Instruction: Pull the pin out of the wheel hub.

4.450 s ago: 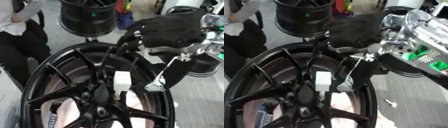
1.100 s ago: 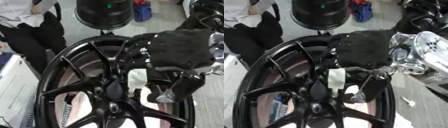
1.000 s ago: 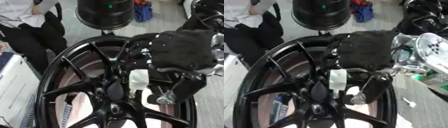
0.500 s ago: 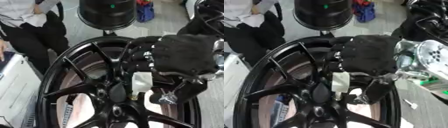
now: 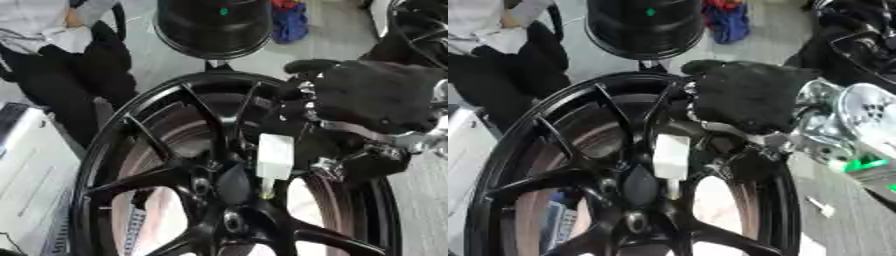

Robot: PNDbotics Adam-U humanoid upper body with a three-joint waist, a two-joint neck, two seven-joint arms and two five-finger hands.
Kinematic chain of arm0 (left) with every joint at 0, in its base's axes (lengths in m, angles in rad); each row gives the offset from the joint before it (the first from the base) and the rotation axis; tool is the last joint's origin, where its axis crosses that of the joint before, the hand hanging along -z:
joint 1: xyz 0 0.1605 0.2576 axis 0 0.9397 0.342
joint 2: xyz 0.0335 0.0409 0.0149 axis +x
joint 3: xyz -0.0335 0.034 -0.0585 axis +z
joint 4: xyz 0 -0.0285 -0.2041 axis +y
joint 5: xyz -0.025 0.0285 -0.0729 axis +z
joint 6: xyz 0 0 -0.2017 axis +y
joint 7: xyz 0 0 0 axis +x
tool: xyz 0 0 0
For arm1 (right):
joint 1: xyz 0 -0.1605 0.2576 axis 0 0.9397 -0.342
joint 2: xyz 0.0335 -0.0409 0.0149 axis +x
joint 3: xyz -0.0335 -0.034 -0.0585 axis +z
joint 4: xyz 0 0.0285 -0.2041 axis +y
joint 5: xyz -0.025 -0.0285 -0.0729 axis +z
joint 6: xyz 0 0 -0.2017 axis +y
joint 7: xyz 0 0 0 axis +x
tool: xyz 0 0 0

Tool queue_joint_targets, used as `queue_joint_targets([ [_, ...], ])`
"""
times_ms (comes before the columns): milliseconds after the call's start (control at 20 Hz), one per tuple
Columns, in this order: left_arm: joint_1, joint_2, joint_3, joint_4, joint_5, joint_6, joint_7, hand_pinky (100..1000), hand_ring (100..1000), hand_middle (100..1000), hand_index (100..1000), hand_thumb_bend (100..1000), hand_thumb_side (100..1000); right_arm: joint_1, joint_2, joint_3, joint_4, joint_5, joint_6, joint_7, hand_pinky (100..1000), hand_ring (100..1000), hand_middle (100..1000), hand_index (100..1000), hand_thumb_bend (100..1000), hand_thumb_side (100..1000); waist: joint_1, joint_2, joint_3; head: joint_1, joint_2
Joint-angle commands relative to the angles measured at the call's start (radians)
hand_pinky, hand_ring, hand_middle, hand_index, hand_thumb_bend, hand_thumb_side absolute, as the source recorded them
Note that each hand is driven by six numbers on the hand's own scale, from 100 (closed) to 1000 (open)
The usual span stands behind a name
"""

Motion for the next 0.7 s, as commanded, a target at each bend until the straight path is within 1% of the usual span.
queue_joint_targets([
  [50,-0.003,0.014,-0.001,-0.017,0.001,-0.001,-0.004,623,521,529,694,168,369,-0.009,-0.022,-0.017,-0.006,-0.017,0.087,-0.019,991,817,712,814,100,170,0.011,-0.027,-0.001,-0.003,0.002],
  [150,-0.002,0.014,-0.001,-0.017,0.001,0.0,-0.005,623,521,529,694,168,369,-0.008,-0.02,-0.012,-0.006,-0.037,0.127,-0.028,984,814,708,813,100,193,0.011,-0.029,-0.002,-0.003,0.003],
  [200,-0.002,0.014,-0.001,-0.017,0.001,0.0,-0.005,624,521,529,694,168,369,-0.008,-0.022,-0.008,-0.006,-0.047,0.138,-0.028,983,815,709,814,100,204,0.01,-0.03,-0.002,-0.003,0.005],
  [350,0.0,0.015,0.0,-0.017,0.002,0.001,-0.004,624,521,529,694,167,370,-0.004,-0.026,-0.003,-0.006,-0.069,0.154,-0.02,978,816,712,817,100,228,0.01,-0.034,-0.003,-0.001,0.007],
  [600,0.004,0.015,0.0,-0.017,0.002,0.002,-0.004,625,522,529,694,168,369,-0.011,-0.033,-0.008,-0.006,-0.098,0.19,-0.004,968,817,713,817,100,241,0.012,-0.047,-0.012,-0.002,0.018],
  [700,0.006,0.015,0.0,-0.017,0.002,0.003,-0.004,625,522,529,694,168,369,-0.013,-0.034,-0.009,-0.006,-0.108,0.211,0.001,964,816,711,817,100,225,0.014,-0.055,-0.017,-0.002,0.025],
])
